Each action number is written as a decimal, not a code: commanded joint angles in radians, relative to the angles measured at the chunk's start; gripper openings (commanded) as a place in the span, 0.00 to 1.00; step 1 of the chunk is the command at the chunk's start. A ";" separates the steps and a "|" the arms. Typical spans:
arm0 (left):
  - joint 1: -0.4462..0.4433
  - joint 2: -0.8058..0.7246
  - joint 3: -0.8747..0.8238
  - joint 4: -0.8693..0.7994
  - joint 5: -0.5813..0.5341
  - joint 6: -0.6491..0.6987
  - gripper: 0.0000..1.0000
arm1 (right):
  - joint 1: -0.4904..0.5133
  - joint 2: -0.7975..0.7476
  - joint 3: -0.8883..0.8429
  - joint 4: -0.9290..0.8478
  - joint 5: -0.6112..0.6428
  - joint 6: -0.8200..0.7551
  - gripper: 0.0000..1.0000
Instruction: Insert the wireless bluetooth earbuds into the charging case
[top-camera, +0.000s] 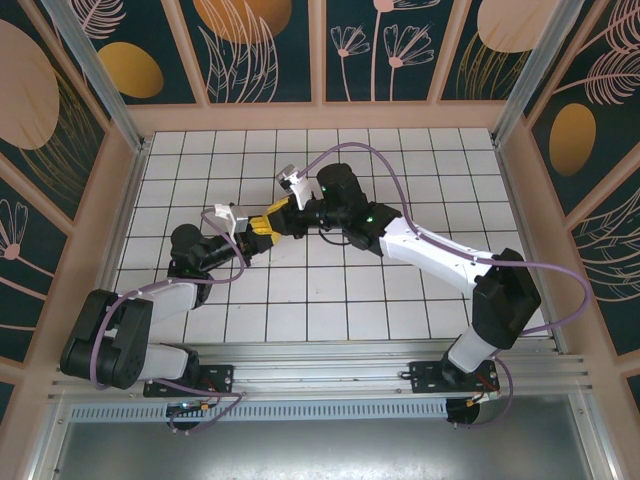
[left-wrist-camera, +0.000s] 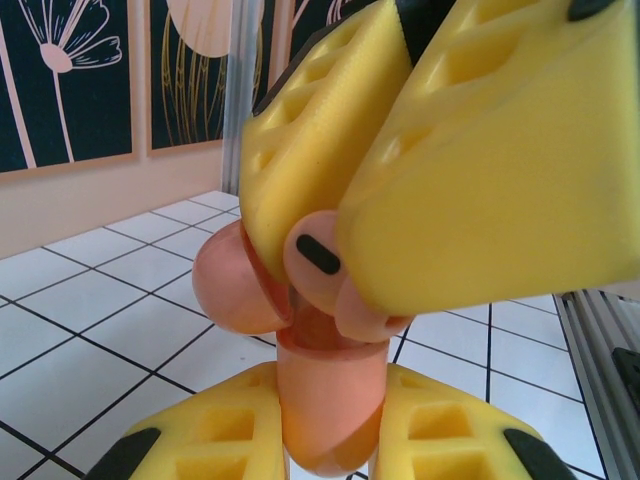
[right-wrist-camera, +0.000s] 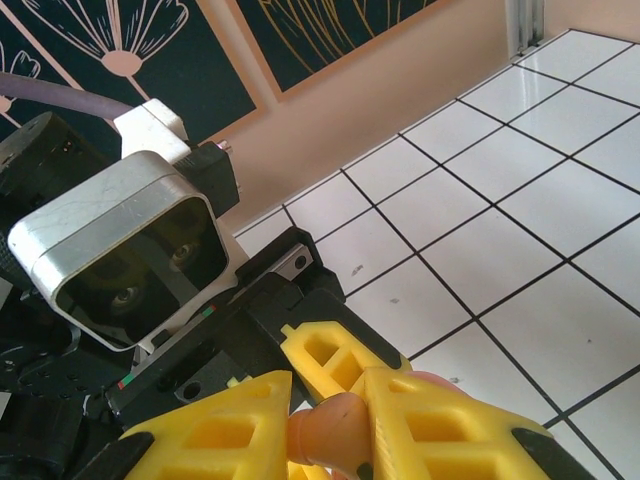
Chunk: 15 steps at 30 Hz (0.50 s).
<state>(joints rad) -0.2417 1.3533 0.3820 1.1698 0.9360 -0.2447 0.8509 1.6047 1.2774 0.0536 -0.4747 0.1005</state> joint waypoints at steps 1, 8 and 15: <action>-0.003 -0.037 0.039 0.079 -0.005 -0.005 0.07 | 0.009 0.021 0.017 -0.092 -0.051 -0.019 0.23; -0.004 -0.048 0.040 0.080 0.007 0.003 0.07 | -0.028 0.027 0.004 -0.103 -0.110 0.001 0.24; -0.005 -0.065 0.040 0.079 0.054 0.039 0.07 | -0.035 0.042 0.013 -0.123 -0.168 -0.057 0.25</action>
<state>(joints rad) -0.2432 1.3354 0.3820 1.1553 0.9672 -0.2352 0.8165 1.6115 1.2854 0.0330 -0.5873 0.0784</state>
